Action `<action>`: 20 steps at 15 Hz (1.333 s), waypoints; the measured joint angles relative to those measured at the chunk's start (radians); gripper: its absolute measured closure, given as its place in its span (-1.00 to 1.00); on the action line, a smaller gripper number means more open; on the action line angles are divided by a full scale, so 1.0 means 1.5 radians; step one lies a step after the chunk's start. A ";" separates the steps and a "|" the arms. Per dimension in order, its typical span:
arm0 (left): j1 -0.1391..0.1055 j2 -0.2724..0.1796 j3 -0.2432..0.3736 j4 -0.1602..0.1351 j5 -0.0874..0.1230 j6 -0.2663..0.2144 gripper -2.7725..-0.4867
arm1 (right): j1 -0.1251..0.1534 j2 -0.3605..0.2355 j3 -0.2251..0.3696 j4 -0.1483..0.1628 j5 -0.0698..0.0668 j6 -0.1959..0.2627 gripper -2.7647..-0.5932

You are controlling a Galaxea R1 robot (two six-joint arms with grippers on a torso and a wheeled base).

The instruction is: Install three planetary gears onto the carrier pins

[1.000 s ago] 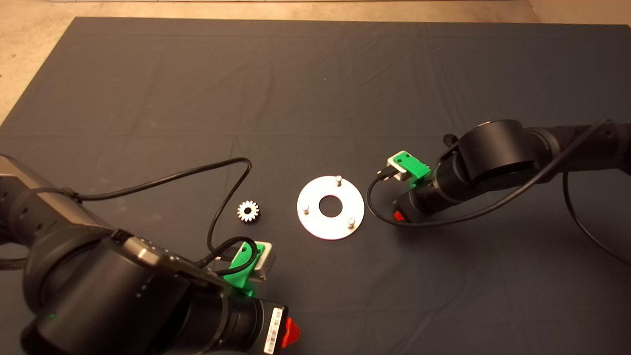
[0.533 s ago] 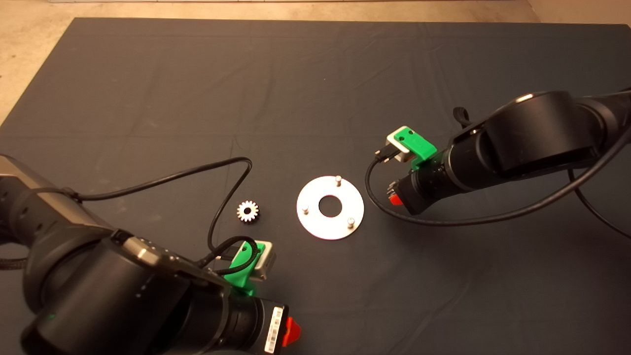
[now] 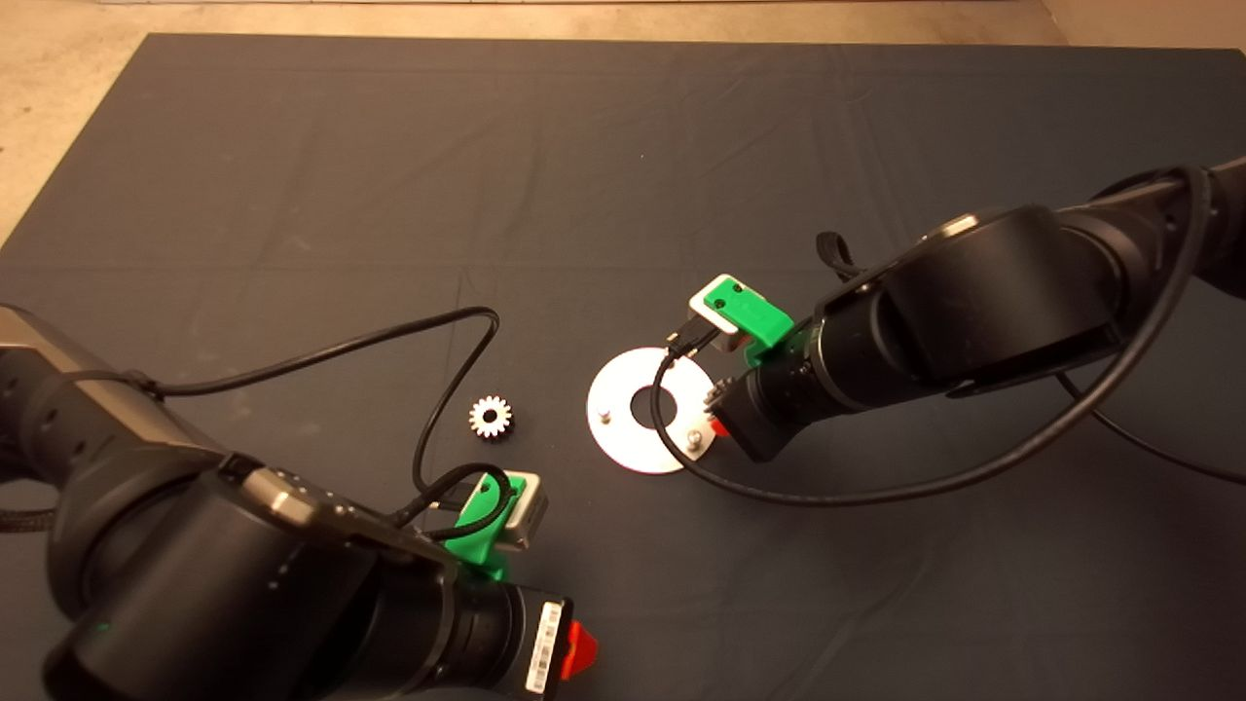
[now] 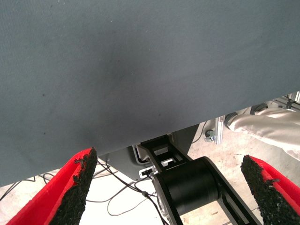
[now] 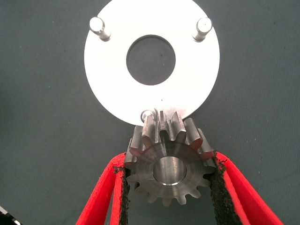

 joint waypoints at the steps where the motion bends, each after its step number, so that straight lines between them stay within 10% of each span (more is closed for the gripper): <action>1: 0.000 0.000 0.000 0.000 0.000 0.000 -0.49 | 0.000 0.005 -0.007 0.000 -0.002 0.000 0.67; 20: 0.000 0.000 0.000 0.002 0.000 0.000 -0.49 | -0.056 0.074 -0.089 0.013 -0.008 -0.026 0.68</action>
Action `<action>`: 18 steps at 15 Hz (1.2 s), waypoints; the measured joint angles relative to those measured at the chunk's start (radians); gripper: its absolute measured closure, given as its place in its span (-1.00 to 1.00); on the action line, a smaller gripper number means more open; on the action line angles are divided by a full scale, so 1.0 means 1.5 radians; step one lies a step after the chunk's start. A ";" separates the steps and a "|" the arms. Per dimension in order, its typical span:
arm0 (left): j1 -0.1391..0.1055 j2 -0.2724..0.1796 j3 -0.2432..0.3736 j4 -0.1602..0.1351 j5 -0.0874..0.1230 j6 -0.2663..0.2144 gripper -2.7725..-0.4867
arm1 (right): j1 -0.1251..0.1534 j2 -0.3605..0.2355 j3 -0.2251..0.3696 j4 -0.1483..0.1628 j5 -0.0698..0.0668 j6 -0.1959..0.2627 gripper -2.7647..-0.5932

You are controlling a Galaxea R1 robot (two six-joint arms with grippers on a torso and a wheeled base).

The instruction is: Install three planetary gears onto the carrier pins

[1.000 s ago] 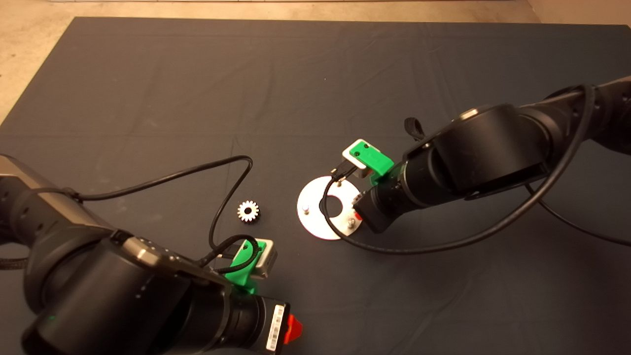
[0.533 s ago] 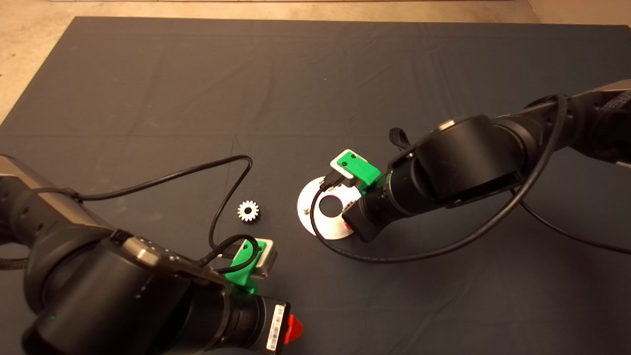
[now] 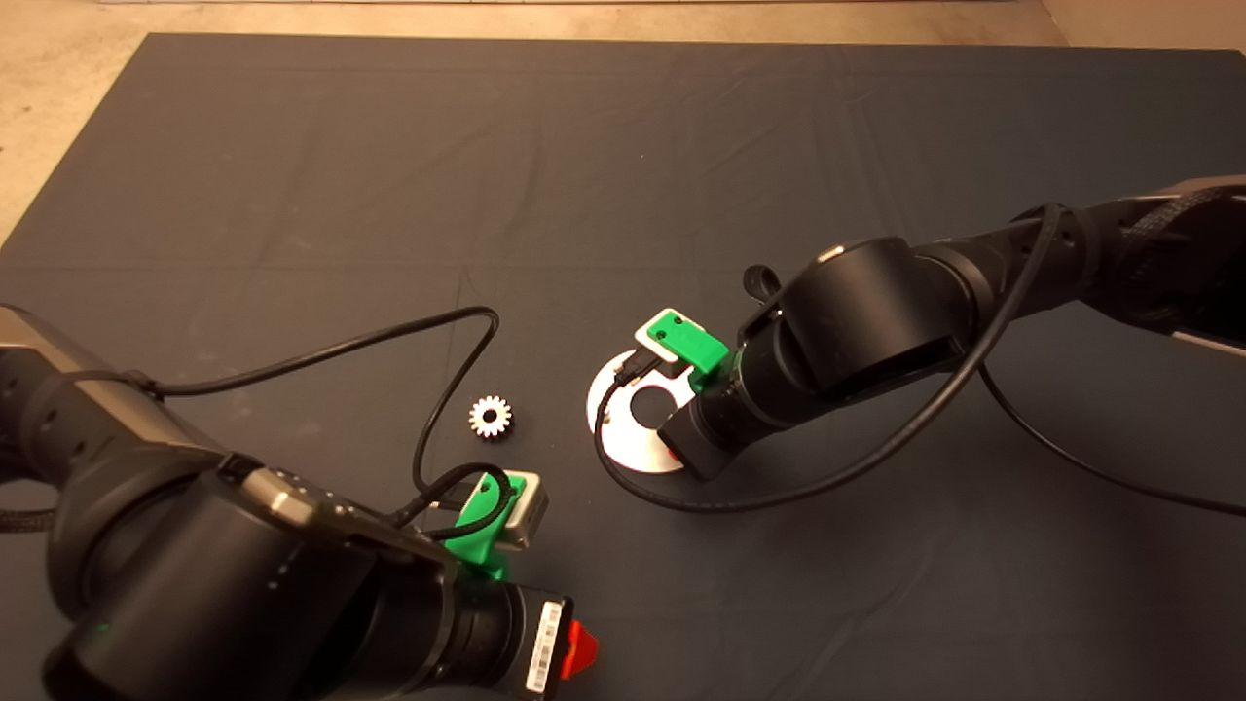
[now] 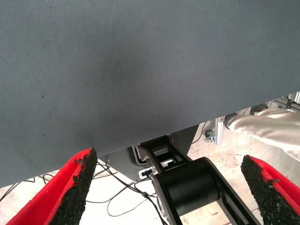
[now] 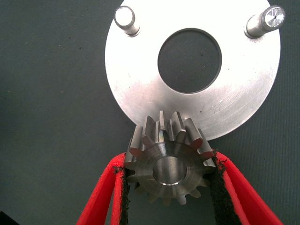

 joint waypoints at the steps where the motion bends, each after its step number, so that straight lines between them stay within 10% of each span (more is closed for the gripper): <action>1: 0.000 0.000 0.000 0.000 0.000 0.000 -0.49 | 0.000 0.001 -0.006 0.000 0.000 -0.004 0.68; 18: 0.000 0.000 0.000 0.000 0.001 0.000 -0.49 | -0.015 -0.003 -0.021 0.012 0.001 -0.052 0.68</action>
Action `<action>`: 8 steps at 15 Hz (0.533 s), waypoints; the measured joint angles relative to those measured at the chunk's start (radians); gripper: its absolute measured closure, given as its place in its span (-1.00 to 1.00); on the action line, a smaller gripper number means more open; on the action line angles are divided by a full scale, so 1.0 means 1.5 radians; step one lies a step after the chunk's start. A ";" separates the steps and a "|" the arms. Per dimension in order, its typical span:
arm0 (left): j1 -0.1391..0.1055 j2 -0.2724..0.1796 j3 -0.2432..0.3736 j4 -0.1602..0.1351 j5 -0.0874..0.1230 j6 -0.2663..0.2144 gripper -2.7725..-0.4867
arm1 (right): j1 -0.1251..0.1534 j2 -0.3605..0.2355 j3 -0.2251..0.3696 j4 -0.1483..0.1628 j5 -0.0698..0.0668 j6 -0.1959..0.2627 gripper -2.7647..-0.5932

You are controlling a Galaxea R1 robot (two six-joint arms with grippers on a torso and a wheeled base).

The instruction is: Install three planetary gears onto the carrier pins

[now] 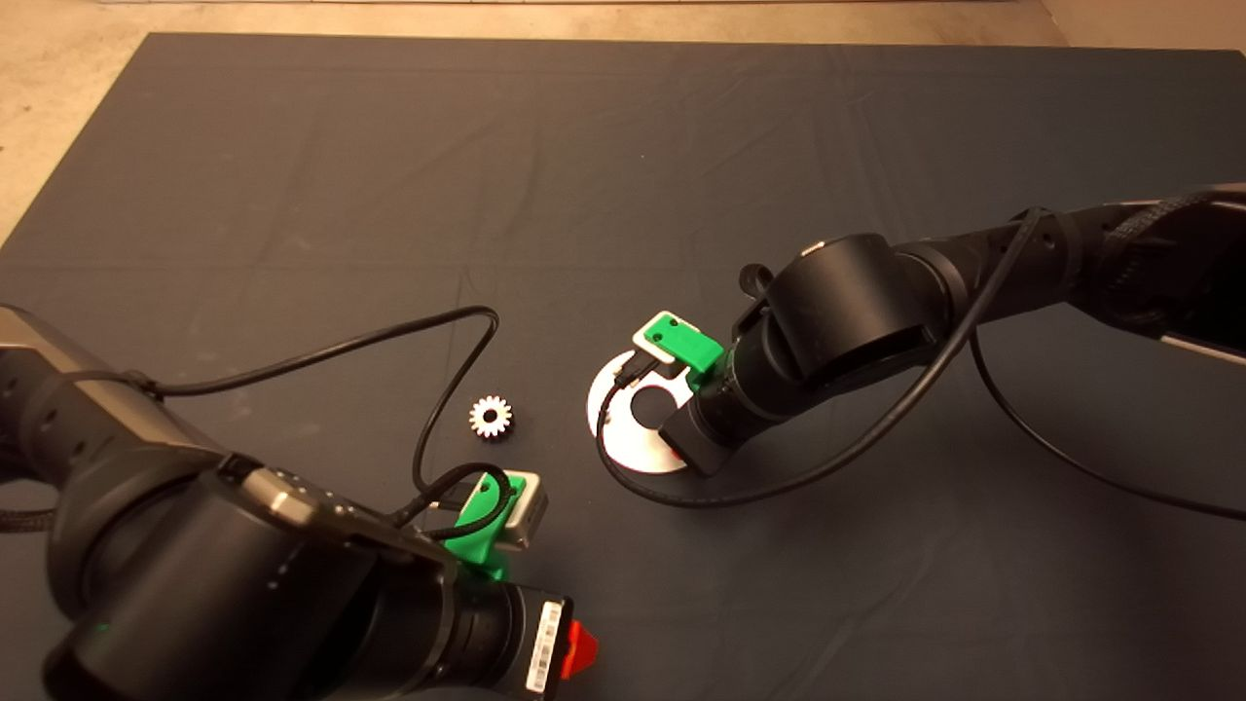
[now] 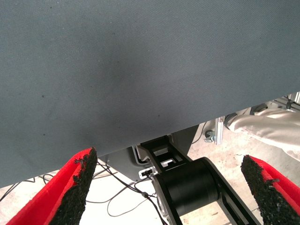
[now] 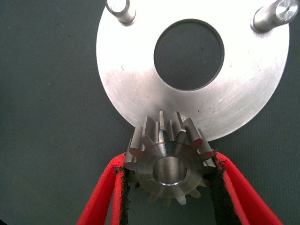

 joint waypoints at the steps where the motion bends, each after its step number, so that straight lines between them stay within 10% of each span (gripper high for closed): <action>1: 0.000 0.000 0.000 0.000 0.000 0.000 -0.49 | -0.007 -0.004 0.000 0.000 0.000 -0.003 0.68; 8: 0.000 0.000 0.000 0.000 0.000 0.000 -0.49 | -0.018 -0.018 -0.009 0.000 -0.001 -0.035 0.68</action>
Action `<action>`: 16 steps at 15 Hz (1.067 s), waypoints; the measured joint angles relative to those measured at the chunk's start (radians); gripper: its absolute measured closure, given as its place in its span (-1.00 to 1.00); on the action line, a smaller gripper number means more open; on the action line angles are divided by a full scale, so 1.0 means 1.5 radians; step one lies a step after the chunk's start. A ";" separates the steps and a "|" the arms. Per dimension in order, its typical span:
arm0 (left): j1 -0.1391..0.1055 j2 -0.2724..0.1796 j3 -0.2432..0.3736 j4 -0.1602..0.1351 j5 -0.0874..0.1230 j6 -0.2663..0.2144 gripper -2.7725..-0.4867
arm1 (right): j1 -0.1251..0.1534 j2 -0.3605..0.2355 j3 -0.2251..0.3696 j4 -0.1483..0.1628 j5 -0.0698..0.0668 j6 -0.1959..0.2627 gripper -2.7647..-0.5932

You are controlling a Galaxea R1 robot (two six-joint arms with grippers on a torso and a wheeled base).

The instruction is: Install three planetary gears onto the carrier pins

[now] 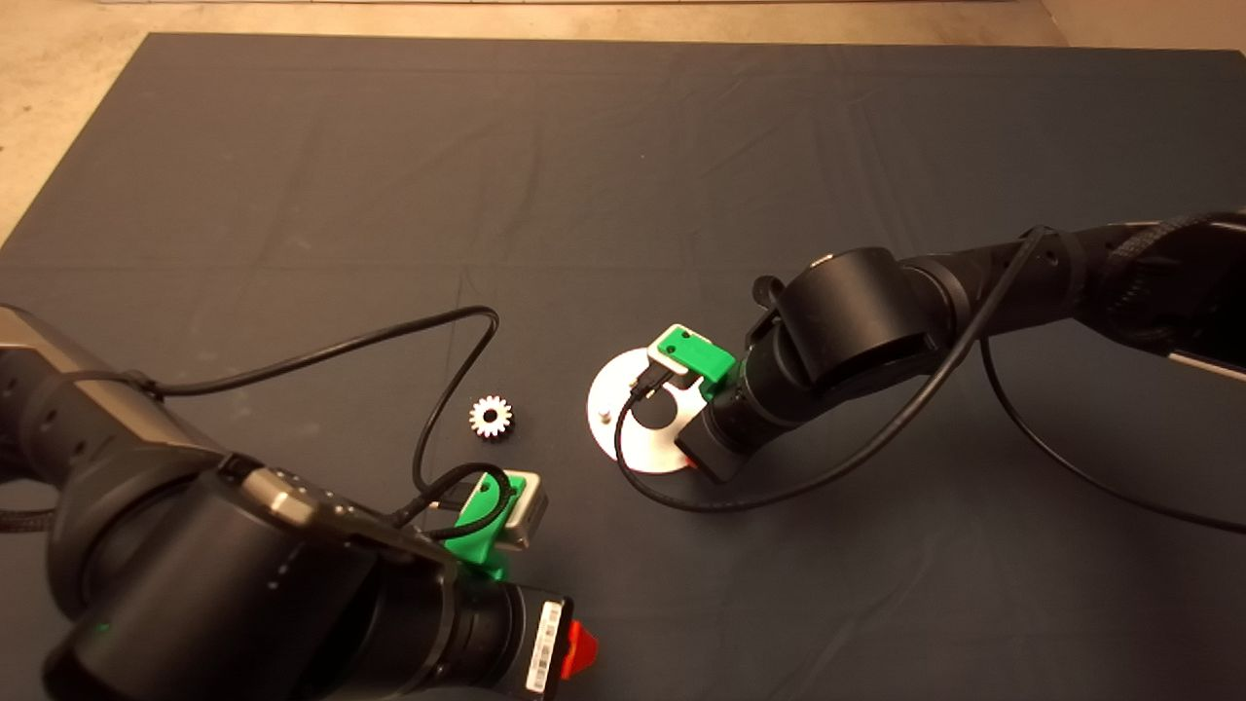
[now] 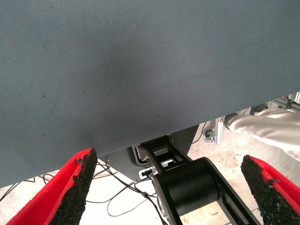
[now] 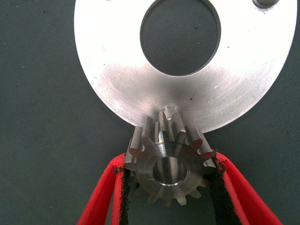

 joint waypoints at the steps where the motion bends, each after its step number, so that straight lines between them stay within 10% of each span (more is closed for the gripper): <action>1: 0.000 0.000 0.000 0.000 0.000 0.000 -0.49 | 0.000 0.000 -0.003 0.000 0.000 -0.002 0.68; 16: 0.000 0.000 0.000 0.003 0.000 0.000 -0.49 | -0.006 0.026 -0.050 0.003 -0.004 -0.013 0.68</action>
